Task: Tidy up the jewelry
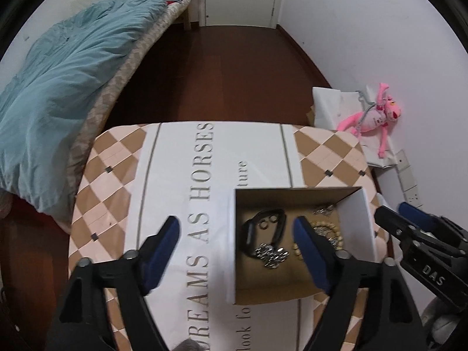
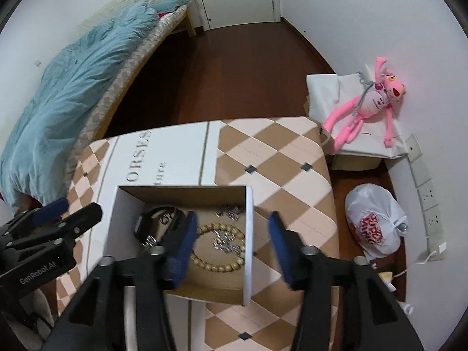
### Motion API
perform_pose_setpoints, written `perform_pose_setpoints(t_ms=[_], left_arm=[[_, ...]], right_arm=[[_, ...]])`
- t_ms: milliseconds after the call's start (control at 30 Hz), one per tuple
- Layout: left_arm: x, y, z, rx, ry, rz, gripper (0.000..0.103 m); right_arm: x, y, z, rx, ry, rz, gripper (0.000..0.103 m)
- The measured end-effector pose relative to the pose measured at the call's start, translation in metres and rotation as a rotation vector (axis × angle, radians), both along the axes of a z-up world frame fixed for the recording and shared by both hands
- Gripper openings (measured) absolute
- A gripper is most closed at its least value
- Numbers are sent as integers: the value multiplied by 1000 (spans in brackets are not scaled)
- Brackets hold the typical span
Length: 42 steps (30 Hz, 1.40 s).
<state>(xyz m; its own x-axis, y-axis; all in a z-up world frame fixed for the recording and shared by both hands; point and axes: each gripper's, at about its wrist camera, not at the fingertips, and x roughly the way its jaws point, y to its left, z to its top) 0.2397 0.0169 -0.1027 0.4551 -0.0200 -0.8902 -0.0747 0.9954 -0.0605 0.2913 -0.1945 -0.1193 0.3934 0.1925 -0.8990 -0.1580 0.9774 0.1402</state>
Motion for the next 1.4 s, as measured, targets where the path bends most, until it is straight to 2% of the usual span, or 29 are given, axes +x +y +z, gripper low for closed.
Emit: perform_pose_setpoints(t_ms=[133,200,367,500,700,833,967,1167,1400], left_arm=[[-11,1,-7,23,-3,2,98],[-16,0,-11,30,1,-5,99],[-29,-3,-18,72,1,-2,100],[-39,-4,-13,74,-6,0,100],[-64,-4,9,67,-31,19,100],[-86,-4,35,66,-67,35,100],[-115,-5,68,81,-125,51,100],[-157,-10,114,78,-190,37,100],[-199,-16,158,97,-270,25,100]], right_arm=[[-10,-1,-7,-81,-2,-10,94],[-15,-1,-11,-118,5,-22,102],[-32,-5,-18,-171,-2,-43,102],[-41,-8,-15,-175,0,-56,102],[-66,-12,9,-180,-32,-67,102],[-89,-13,37,-176,-72,-73,102],[-117,-17,77,-161,-134,-79,102],[-162,-24,136,-148,-224,-91,103],[-210,-32,187,-144,-301,-106,103]])
